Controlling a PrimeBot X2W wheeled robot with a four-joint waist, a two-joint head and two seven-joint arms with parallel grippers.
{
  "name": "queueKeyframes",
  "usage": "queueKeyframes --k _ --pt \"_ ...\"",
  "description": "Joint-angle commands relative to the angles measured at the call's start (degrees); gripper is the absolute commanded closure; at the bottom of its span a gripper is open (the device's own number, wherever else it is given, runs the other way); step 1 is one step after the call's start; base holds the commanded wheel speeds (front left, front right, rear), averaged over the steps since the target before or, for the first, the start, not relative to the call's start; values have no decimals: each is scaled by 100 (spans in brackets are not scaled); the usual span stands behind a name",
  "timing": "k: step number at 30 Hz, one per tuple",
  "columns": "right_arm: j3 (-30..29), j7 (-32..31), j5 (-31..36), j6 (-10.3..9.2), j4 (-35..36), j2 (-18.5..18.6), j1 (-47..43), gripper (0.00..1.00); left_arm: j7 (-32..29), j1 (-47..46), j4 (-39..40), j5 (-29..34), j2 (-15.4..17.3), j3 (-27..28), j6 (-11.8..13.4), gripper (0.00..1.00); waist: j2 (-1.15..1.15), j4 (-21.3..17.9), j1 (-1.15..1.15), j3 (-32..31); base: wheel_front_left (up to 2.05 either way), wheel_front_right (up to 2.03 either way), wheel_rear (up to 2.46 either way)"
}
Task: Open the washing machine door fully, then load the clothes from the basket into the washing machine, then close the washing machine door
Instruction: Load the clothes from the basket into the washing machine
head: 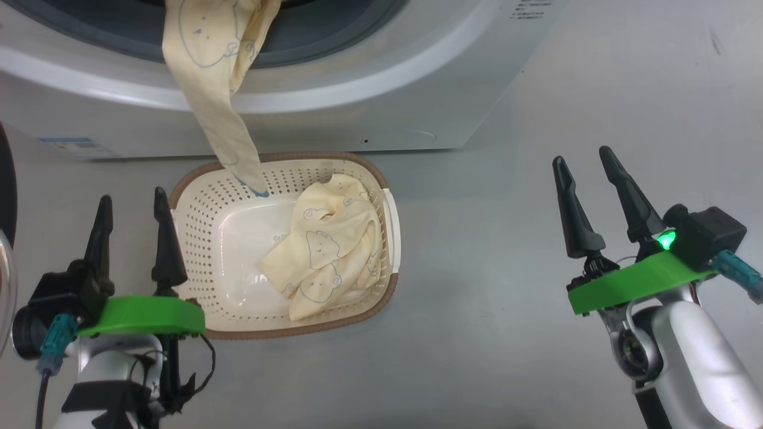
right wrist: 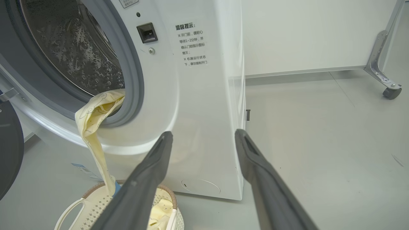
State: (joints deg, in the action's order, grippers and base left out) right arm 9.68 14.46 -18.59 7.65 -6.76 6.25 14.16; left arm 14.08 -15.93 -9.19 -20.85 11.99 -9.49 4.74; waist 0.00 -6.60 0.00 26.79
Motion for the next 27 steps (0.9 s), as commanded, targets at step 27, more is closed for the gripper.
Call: queueKeyframes --k 27 --pt "221 54 -38 -16 140 23 125 0 -350 -1451 -372 87 452 -39 -178 0 0 -324 0 337 0 0 0"
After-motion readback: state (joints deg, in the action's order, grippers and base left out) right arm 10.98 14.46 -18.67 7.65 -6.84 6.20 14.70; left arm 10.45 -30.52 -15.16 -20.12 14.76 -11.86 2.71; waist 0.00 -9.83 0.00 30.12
